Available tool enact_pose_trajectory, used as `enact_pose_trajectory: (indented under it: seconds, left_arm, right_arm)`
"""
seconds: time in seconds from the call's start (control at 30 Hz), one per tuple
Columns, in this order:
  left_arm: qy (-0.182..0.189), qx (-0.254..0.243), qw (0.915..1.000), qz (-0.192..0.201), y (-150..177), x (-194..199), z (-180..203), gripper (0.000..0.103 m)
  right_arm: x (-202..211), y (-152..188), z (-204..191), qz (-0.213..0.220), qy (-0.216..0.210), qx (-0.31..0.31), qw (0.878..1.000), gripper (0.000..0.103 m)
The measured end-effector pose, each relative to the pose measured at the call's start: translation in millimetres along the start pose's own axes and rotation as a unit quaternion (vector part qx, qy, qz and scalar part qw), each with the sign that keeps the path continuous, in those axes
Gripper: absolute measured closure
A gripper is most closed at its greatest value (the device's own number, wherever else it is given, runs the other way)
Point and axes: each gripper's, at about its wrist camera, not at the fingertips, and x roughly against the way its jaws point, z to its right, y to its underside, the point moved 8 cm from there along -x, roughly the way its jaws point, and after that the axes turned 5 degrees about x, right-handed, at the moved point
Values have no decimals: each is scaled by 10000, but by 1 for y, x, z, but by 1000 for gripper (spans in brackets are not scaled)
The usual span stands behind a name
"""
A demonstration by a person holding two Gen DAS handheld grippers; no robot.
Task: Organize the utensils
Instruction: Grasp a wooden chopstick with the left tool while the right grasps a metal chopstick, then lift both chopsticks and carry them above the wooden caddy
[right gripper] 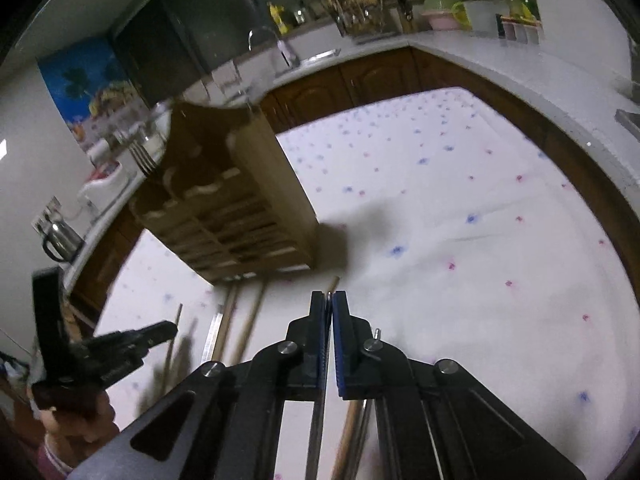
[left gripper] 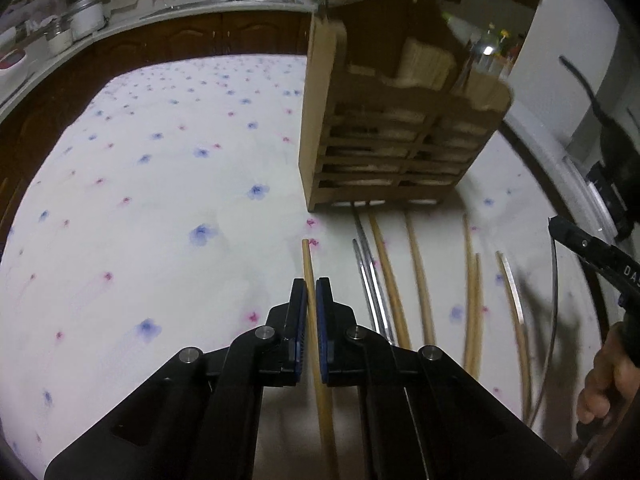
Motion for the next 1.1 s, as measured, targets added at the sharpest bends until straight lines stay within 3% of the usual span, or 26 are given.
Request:
enact_pose_trajectory:
  seconds: [0.57, 1.1]
  left_arm:
    - [626, 322, 9911, 1131, -15, 131, -10, 100]
    - [678, 368, 9833, 1651, -34, 171, -16, 103]
  right_arm:
    - [112, -32, -59, 1208, -270, 386, 9916, 100]
    - [138, -62, -82, 1722, -175, 743, 9821, 100]
